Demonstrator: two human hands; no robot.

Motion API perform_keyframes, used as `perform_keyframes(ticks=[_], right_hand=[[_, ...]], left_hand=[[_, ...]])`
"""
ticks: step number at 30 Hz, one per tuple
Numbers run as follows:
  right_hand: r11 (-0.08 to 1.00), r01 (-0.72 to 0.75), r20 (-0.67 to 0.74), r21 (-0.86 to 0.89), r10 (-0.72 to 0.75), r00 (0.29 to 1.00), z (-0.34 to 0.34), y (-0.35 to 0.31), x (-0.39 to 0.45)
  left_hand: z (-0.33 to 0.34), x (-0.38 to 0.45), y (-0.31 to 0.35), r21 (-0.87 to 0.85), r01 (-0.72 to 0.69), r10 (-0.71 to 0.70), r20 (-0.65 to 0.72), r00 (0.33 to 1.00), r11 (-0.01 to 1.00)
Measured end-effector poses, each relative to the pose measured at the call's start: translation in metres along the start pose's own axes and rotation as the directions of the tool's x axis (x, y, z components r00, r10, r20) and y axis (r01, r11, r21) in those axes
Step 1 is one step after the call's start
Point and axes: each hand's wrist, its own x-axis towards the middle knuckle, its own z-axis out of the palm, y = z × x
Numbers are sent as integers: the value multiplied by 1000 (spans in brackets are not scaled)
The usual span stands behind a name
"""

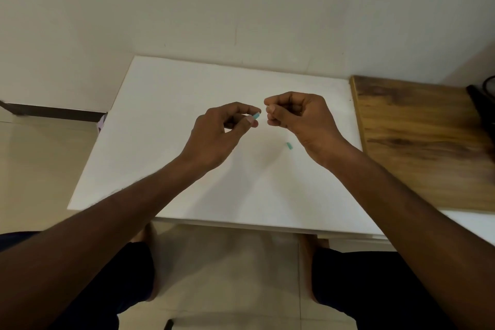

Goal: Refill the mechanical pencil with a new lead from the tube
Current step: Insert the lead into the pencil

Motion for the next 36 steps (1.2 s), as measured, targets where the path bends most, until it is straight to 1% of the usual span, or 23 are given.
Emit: perform_keyframes(ticks=[3, 8, 12, 16, 19, 24, 26, 28, 31, 32, 33, 36], right_hand=[[998, 50, 15, -23, -50, 999, 3, 0, -2], [994, 75, 23, -78, -74, 997, 5, 1, -2], [991, 68, 50, -118, -62, 997, 7, 0, -3], [991, 64, 57, -119, -57, 997, 7, 0, -4], [989, 70, 88, -128, -59, 994, 5, -1, -3], [973, 92, 109, -210, -70, 992, 1, -2, -2], [973, 86, 118, -214, -61, 991, 0, -2, -1], [965, 99, 122, -243, -70, 990, -1, -3, -2], [934, 129, 141, -334, -86, 986, -5, -3, -2], [931, 123, 148, -342, -76, 986, -6, -3, -2], [941, 102, 151, -322, -55, 987, -7, -3, -2], [984, 25, 156, -175, 2, 988, -6, -3, -2]], left_hand=[[0, 1, 0, 4, -33, 33, -20, 999, 999], [1, 4, -1, 1, -27, 27, -45, 999, 1000], [1, 3, 0, -4, -40, 39, -42, 998, 999], [1, 3, 0, 1, -43, 43, -30, 999, 999], [1, 4, -1, 13, -48, 48, -36, 998, 999], [3, 4, -2, 52, -56, 58, -52, 997, 997], [3, 3, -2, 60, -62, 66, -56, 996, 996], [2, 3, -1, 89, -82, 87, -52, 995, 993], [2, 2, -1, 221, -165, 174, -23, 984, 961], [2, 2, -1, 242, -180, 190, -20, 982, 953], [2, 2, 0, 235, -175, 186, -26, 982, 956], [3, 3, 0, 195, -158, 171, -50, 984, 968]])
